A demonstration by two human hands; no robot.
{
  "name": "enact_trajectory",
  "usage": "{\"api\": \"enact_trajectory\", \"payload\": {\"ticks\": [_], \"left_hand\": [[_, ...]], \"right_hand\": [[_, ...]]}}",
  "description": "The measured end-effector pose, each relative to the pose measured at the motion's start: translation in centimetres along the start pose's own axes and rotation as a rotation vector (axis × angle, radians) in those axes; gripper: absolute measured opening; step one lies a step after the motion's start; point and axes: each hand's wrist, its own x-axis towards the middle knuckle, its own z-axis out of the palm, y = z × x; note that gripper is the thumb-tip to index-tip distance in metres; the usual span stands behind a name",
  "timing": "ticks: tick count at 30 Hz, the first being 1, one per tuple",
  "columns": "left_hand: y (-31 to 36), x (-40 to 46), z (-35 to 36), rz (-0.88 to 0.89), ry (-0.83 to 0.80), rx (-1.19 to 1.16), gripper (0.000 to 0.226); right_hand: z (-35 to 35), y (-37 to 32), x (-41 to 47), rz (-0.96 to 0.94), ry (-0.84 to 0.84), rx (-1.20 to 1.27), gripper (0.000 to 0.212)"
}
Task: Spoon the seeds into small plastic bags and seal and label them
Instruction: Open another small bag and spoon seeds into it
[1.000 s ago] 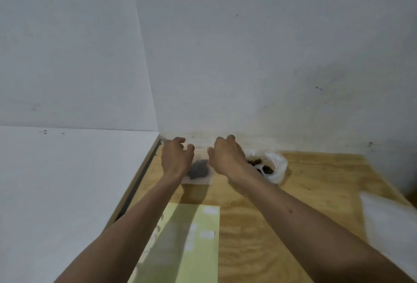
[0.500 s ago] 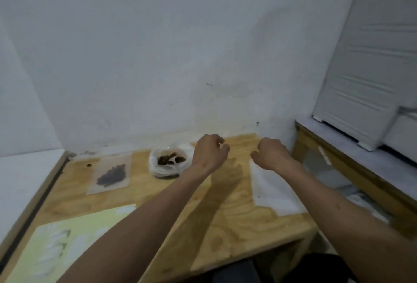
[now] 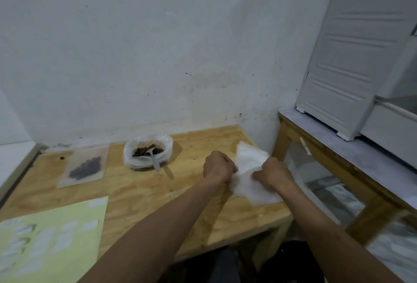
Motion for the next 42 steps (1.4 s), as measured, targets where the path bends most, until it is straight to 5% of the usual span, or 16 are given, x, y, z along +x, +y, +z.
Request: {"api": "enact_trajectory", "payload": {"ticks": [7, 9, 12, 16, 22, 26, 31, 35, 42], "left_hand": [[-0.5, 0.1, -0.8, 0.087, 0.061, -0.057, 0.021], [-0.5, 0.4, -1.8, 0.103, 0.046, -0.102, 0.022], [0.0, 0.6, -4.5, 0.158, 0.049, -0.181, 0.025], [0.8, 0.6, -9.4, 0.271, 0.078, -0.181, 0.020], [1.0, 0.8, -18.1, 0.333, 0.343, -0.054, 0.008], [-0.4, 0.6, -22.5, 0.304, 0.628, 0.146, 0.043], [-2.7, -1.2, -24.8, 0.242, 0.455, -0.316, 0.051], [-4.5, -1.6, -26.0, 0.193, 0.430, -0.652, 0.035], [-6.2, -1.2, -27.8, 0.239, 0.376, -0.779, 0.016]], "right_hand": [[-1.9, 0.5, 0.8, 0.002, -0.012, 0.174, 0.024], [-3.1, 0.2, 1.1, -0.042, 0.025, 0.206, 0.042], [-5.4, -1.2, 0.8, -0.247, 0.184, 0.260, 0.059], [-7.4, -4.7, 0.5, -0.541, 0.193, 0.224, 0.045], [-7.8, -12.1, -0.9, -0.694, 0.188, 0.400, 0.010], [-5.9, -17.5, -2.1, -0.710, 0.184, 0.578, 0.012], [-1.8, -23.5, -3.5, -0.695, 0.138, 0.582, 0.007], [1.1, -26.4, -5.1, -0.710, 0.089, 0.498, 0.013], [2.5, -27.8, -4.8, -0.748, -0.117, 0.653, 0.031]]}}
